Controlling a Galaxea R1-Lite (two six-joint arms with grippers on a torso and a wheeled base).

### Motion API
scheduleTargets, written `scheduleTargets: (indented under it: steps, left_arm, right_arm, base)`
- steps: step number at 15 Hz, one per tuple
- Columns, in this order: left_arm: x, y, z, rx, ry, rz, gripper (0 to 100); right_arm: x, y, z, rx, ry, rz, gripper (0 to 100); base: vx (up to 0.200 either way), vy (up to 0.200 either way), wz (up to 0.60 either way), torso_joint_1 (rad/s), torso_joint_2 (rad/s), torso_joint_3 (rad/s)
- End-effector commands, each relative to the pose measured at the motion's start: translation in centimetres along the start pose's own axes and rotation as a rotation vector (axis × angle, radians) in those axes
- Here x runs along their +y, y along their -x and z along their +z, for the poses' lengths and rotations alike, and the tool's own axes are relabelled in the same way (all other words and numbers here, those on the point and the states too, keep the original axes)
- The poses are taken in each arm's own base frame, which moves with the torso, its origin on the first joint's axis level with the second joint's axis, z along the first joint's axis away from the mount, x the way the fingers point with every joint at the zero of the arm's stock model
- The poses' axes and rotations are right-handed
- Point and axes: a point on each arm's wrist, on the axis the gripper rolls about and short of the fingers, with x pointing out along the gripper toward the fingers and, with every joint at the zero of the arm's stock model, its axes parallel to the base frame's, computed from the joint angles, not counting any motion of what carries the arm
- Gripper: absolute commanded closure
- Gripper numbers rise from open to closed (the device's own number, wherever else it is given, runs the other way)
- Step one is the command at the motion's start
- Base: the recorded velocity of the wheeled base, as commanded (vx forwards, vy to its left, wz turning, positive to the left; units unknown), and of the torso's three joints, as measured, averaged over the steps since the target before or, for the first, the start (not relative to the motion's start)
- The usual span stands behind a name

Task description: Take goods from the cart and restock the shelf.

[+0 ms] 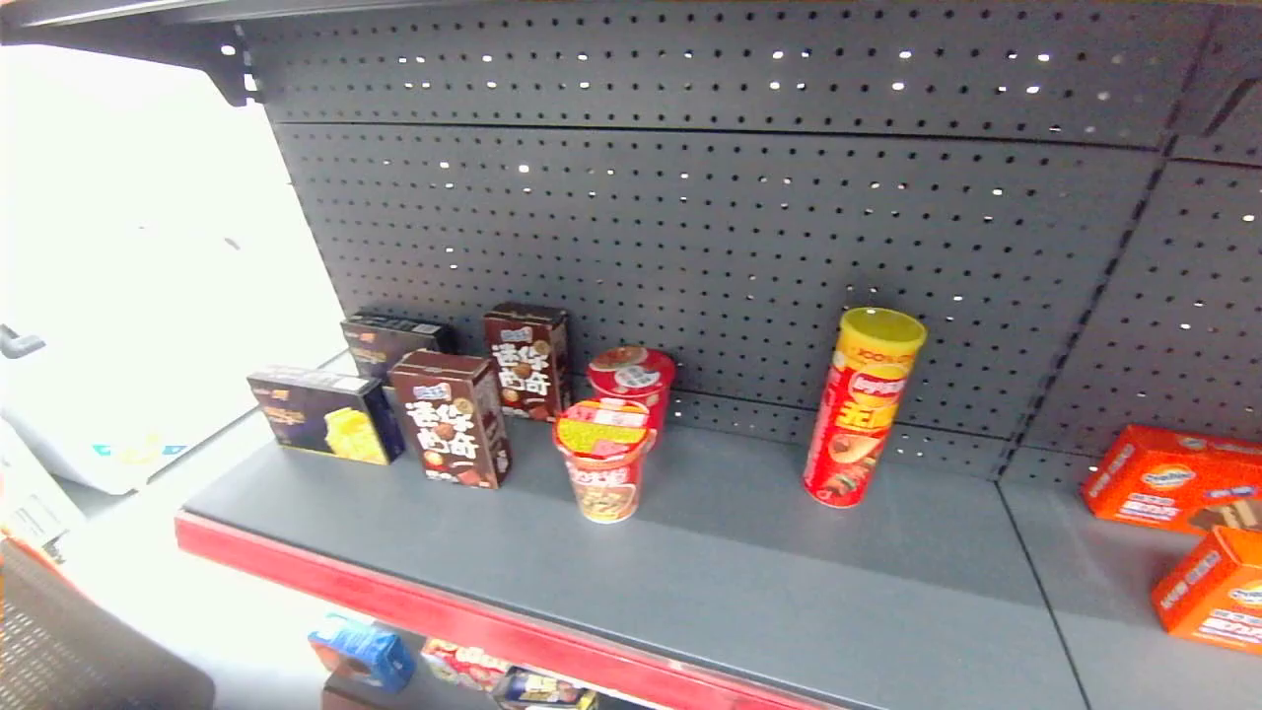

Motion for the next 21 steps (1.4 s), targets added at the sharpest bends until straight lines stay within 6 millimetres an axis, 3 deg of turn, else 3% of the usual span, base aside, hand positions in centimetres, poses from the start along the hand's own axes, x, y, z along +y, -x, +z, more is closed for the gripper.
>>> scheduleTargets:
  steps: [1,13,16,17,19,20,21]
  left_arm:
    - [0.0,0.0,0.0,0.000,0.001,0.001,0]
    - [0.1,0.0,0.0,0.001,0.005,0.042,0]
    - [0.1,0.1,0.4,-0.019,-0.010,0.050,0]
    - [0.1,0.7,2.3,-0.057,-0.070,0.056,0]
    - [0.3,0.0,5.9,0.062,-0.088,0.040,0]
    - [0.6,-1.4,10.1,0.097,-0.085,0.045,0]
    - [0.9,-3.3,12.6,0.135,-0.082,0.059,0]
  right_arm:
    - [0.0,0.0,0.0,0.000,0.000,0.001,0]
    - [0.0,0.0,0.0,0.000,0.000,0.001,0]
    - [0.0,0.0,0.0,-0.001,-0.001,-0.001,0]
    - [0.0,0.0,0.0,-0.001,-0.001,-0.002,0]
    - [0.0,0.0,0.0,-0.001,-0.001,-0.002,0]
    - [0.0,0.0,0.0,-0.001,-0.001,-0.002,0]
    - [0.0,0.0,0.0,-0.001,-0.001,-0.002,0]
  base:
    - [0.000,0.000,0.60,0.002,0.01,-0.002]
    - [0.000,0.000,0.60,0.002,0.00,0.003]
    - [0.000,0.000,0.00,0.000,0.00,0.000]
    - [0.000,0.000,0.00,0.000,0.00,0.000]
    - [0.000,0.000,0.00,0.000,0.00,0.000]
    - [0.000,0.000,0.00,0.000,0.00,0.000]
    - [0.000,0.000,0.00,0.000,0.00,0.000]
